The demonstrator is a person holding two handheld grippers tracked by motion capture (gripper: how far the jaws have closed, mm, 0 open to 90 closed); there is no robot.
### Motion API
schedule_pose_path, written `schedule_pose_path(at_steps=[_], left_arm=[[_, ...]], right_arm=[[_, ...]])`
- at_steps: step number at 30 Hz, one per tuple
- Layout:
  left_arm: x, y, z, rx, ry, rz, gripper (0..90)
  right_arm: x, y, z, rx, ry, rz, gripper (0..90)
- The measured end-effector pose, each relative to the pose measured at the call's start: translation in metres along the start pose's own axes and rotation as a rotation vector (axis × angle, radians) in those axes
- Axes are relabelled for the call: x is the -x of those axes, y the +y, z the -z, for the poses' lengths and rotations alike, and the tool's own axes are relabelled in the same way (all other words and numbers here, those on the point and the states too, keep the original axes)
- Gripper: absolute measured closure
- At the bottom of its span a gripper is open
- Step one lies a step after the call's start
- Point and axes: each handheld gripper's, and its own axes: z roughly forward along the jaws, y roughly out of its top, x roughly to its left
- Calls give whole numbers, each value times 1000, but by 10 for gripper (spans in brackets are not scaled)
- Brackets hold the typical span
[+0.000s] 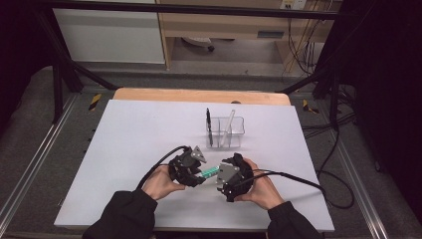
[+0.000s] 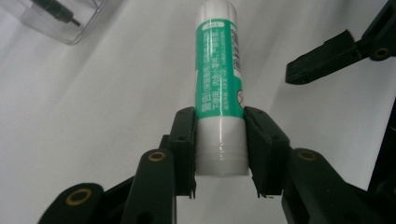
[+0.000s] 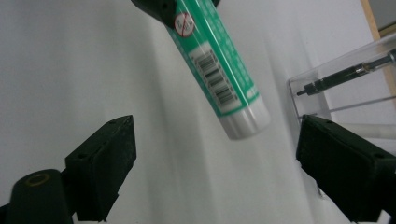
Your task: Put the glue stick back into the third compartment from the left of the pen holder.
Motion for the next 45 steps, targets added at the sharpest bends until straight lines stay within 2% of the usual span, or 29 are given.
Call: schedule_pose_path(at_steps=[9,20,34,38,43,45], left_arm=[[6,15,-8,-22,-21,-30,650],[13,26,-16,-40,-41,-43,650],[16,30,-20,-36,-51,-35,650],[16,31,-21,-38,-54,-30,650],[17,31,-21,-33,-52,-30,649],[16,31,-20,-34,-56,-36,648]], right_arm=[[-4,-3,3,21,-20,135,282],[-6,-5,3,47,-50,305,446],[-10,-7,4,64,-47,408,600],[-11,-7,5,63,-39,420,643],[-12,-8,5,62,-39,440,656],[-11,-8,6,59,-34,428,658]])
